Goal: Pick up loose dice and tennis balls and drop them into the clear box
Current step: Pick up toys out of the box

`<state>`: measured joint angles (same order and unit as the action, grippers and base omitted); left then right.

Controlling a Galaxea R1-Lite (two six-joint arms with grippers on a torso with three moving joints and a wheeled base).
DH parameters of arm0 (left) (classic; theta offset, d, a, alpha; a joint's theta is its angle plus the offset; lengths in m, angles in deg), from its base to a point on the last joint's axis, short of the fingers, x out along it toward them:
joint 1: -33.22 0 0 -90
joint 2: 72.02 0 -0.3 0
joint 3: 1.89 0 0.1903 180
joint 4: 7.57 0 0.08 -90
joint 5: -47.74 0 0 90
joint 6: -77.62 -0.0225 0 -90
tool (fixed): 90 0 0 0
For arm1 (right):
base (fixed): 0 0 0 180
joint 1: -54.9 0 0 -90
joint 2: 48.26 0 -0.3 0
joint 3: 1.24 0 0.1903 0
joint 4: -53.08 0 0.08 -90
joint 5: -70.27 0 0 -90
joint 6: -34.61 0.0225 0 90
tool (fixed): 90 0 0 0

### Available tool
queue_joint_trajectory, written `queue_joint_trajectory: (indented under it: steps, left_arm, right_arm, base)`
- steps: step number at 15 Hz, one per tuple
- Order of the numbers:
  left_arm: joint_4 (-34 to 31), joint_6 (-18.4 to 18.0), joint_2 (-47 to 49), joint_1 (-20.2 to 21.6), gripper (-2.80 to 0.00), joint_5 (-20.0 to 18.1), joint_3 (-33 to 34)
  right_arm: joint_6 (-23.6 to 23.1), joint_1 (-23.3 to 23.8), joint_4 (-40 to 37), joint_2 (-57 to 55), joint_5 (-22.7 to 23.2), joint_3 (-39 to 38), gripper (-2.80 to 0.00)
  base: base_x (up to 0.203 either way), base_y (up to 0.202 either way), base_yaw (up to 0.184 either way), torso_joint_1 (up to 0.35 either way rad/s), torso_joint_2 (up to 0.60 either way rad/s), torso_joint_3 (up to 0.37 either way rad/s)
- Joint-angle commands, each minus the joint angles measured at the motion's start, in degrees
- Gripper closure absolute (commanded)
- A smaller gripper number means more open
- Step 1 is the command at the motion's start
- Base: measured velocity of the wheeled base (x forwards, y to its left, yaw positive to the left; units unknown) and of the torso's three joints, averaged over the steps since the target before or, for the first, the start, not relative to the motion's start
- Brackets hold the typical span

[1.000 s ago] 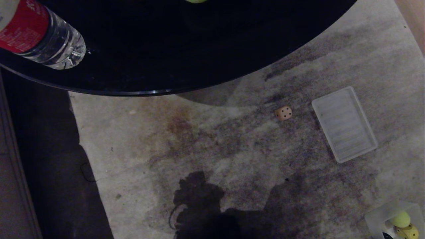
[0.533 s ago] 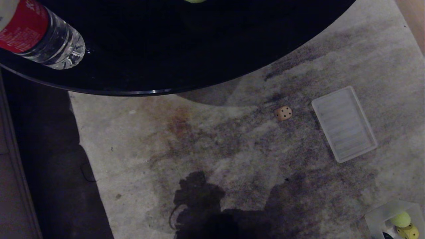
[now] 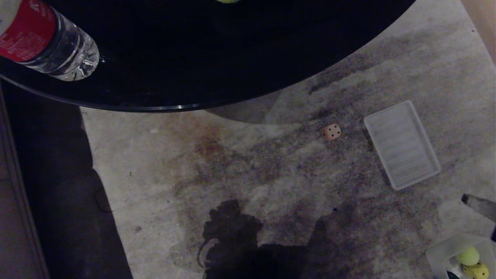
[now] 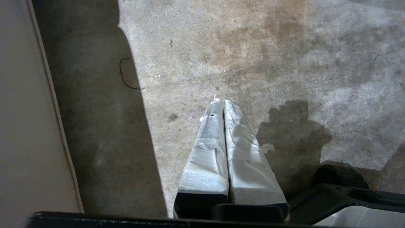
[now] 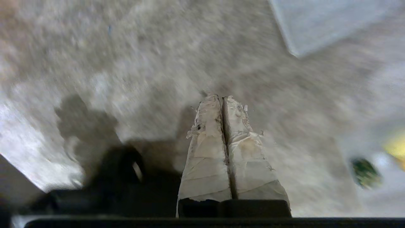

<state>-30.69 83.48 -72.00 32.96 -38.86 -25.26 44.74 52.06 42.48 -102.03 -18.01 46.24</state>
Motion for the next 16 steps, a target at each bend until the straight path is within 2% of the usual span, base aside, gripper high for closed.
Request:
queue_joint_trajectory:
  steps: [1,4,5,6,8,9,11,13,16]
  left_arm:
    - [0.0,0.1,0.1,0.0,0.00,0.0,0.1]
    - [0.0,0.1,0.1,0.0,0.00,0.0,0.1]
    - [0.0,0.1,0.1,0.0,0.00,0.0,0.1]
    - [0.0,0.0,0.1,0.0,0.00,0.0,0.1]
    - [0.0,0.0,0.1,0.0,0.00,0.0,0.1]
    - [0.0,0.1,0.1,0.0,0.00,0.0,0.1]
    - [0.0,0.0,0.1,0.0,0.00,0.0,0.1]
    - [0.0,0.0,0.1,0.0,0.00,0.0,0.1]
    - [0.0,0.0,0.1,0.0,0.00,0.0,0.1]
  right_arm:
    - [2.0,-2.6,12.3,-24.6,-0.3,4.2,0.00]
    - [4.6,-6.1,24.9,-41.2,-0.6,11.7,0.00]
    - [4.9,-6.8,27.1,-45.2,-0.7,14.0,-1.27]
    - [5.0,-7.3,28.8,-48.9,-0.6,16.4,-2.80]
    - [4.8,-7.9,30.6,-52.7,-0.5,22.3,-2.80]
    - [3.0,-7.8,30.9,-53.7,0.2,23.7,-2.80]
    - [-1.5,-6.8,31.4,-55.1,3.0,24.9,-2.80]
    - [-2.9,-6.1,33.8,-56.3,6.2,25.2,-2.80]
    - [-6.9,-5.7,39.6,-61.2,7.1,26.1,-2.80]
  base:
    - [0.000,0.000,0.000,0.000,0.00,0.000]
    - [0.000,0.000,0.000,0.000,0.00,0.000]
    - [0.000,0.000,0.000,0.000,0.00,0.000]
    - [0.000,0.000,0.000,0.000,0.00,0.000]
    - [0.000,0.000,0.000,0.000,0.00,0.000]
    - [0.000,0.000,0.000,0.000,0.00,0.000]
    - [0.000,0.000,0.000,0.000,0.00,0.000]
    - [0.000,0.000,0.000,0.000,0.00,0.000]
    - [0.000,0.000,0.000,0.000,0.00,0.000]
